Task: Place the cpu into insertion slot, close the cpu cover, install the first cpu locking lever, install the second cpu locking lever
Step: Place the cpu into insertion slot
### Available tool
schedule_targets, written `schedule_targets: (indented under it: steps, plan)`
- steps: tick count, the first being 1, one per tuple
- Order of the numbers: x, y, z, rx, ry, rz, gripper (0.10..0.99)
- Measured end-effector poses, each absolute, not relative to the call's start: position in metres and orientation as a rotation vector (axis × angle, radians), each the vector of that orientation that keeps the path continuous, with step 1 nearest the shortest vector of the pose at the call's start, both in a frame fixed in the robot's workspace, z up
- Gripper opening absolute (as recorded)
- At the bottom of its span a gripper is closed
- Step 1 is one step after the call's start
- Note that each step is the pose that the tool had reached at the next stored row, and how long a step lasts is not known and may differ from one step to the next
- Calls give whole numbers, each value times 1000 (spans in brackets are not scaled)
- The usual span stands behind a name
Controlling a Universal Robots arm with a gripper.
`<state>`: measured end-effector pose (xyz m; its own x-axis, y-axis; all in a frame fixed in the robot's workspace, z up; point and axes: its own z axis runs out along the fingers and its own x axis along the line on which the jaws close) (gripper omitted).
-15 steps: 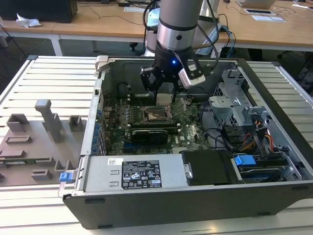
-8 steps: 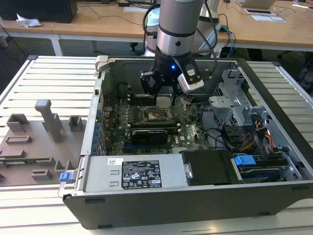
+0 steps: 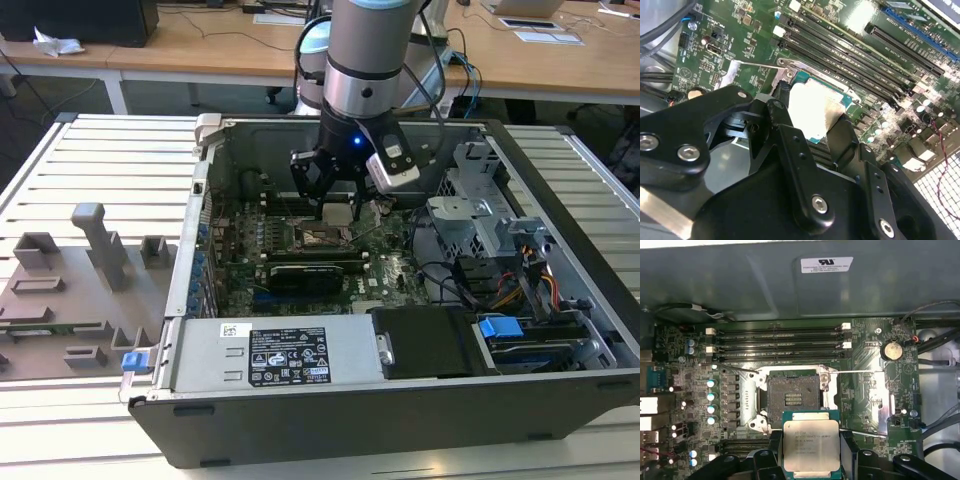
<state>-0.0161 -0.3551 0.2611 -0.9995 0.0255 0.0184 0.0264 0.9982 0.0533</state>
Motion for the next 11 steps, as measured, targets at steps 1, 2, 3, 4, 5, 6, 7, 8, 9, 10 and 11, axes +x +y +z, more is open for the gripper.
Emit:
schedule_targets:
  steps: [1,2,3,4,5,6,7,8,9,10,11]
  plan:
    - [-15,-353,261,-41,-3123,-66,545]
    - [-14,-351,260,-41,-3123,-54,545]
    - [-14,-349,260,-41,-3124,-49,545]
    - [-14,-348,260,-41,-3124,-46,545]
    - [-13,-346,260,-41,-3124,-44,545]
    - [-13,-345,260,-41,-3124,-42,545]
    - [-12,-343,260,-41,-3124,-40,545]
    - [-12,-341,260,-41,-3124,-38,545]
    - [-11,-341,260,-41,-3124,-38,545]
    - [-11,-340,260,-41,-3124,-38,545]
    - [-11,-340,260,-41,-3124,-38,545]
